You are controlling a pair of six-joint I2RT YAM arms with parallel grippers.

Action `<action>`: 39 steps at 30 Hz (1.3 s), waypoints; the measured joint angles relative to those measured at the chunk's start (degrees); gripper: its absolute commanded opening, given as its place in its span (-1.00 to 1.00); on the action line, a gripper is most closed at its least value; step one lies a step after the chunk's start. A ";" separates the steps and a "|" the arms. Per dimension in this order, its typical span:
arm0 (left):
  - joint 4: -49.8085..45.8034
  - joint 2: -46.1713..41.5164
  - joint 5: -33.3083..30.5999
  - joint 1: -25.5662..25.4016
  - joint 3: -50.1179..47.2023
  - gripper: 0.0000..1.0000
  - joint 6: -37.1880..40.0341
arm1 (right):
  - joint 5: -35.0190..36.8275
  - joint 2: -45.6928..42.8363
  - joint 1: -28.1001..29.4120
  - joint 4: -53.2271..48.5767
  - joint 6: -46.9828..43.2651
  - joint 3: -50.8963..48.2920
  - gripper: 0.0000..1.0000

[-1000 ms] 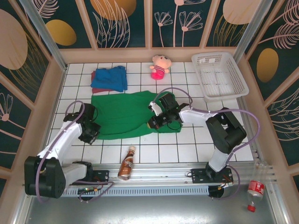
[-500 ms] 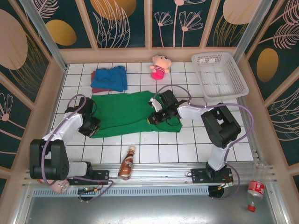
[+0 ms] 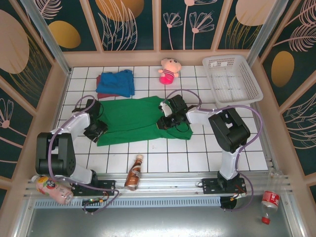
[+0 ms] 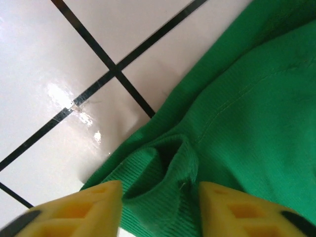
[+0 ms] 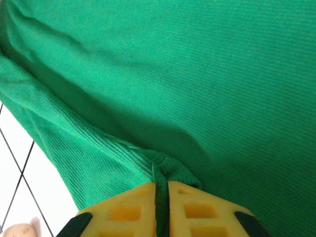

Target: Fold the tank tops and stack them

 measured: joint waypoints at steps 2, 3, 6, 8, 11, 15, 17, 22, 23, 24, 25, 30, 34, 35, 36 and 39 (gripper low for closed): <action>-0.57 -0.46 -0.39 0.00 1.05 0.15 0.42 | 1.16 0.00 -0.07 0.76 0.70 0.00 -0.56; -1.03 -1.07 -0.44 0.00 1.51 0.16 0.61 | 1.75 0.00 -0.20 1.27 1.09 0.00 -0.52; -2.19 -4.55 -0.11 0.00 2.05 0.18 0.79 | 2.49 -0.04 -0.70 2.97 1.70 0.00 -0.46; -3.04 -7.32 0.61 0.00 2.03 0.18 0.76 | 2.49 -0.37 -1.05 4.07 2.08 -0.02 -0.42; -3.56 -11.41 3.19 0.00 1.68 0.18 0.42 | 2.69 -1.84 -1.53 4.46 2.32 -0.02 -0.33; -3.41 -14.19 6.60 -2.19 0.20 0.17 -1.25 | 3.08 -6.49 -3.08 3.72 2.16 -0.74 -0.27; -2.19 -13.94 8.15 -5.38 -1.03 0.16 -2.56 | 3.37 -10.43 -4.63 2.58 1.66 -2.58 -0.25; 4.46 -12.00 12.07 -10.10 -7.41 0.15 -5.64 | 4.72 -21.51 -7.93 -5.64 1.73 -9.79 -0.20; 5.40 -11.30 12.28 -10.14 -8.50 0.15 -5.75 | 5.40 -22.80 -8.22 -7.32 2.49 -10.95 -0.19; 6.08 -10.45 12.39 -10.14 -9.33 0.15 -5.70 | 6.23 -24.17 -8.46 -9.38 3.67 -12.44 -0.17; 6.60 -9.49 12.37 -10.14 -9.94 0.16 -5.66 | 7.34 -25.49 -8.72 -11.39 5.27 -13.99 -0.15; 8.79 -6.82 11.82 -10.14 -11.06 0.15 -3.91 | 11.50 -31.47 -12.35 -17.00 13.55 -21.38 -0.11; 9.88 -6.05 10.78 -10.14 -11.93 0.16 -2.19 | 11.34 -30.64 -13.55 -17.03 17.33 -22.51 -0.11; 9.92 -6.05 10.62 -10.14 -12.02 0.16 -1.84 | 11.19 -30.23 -13.51 -16.63 18.03 -22.51 -0.11; 9.94 -6.05 10.51 -10.14 -12.02 0.16 -1.46 | 11.06 -29.79 -13.49 -16.17 18.62 -22.51 -0.11; 10.01 -6.08 10.45 -10.03 -12.24 0.16 -0.24 | 10.58 -27.76 -13.31 -15.15 19.74 -22.51 -0.11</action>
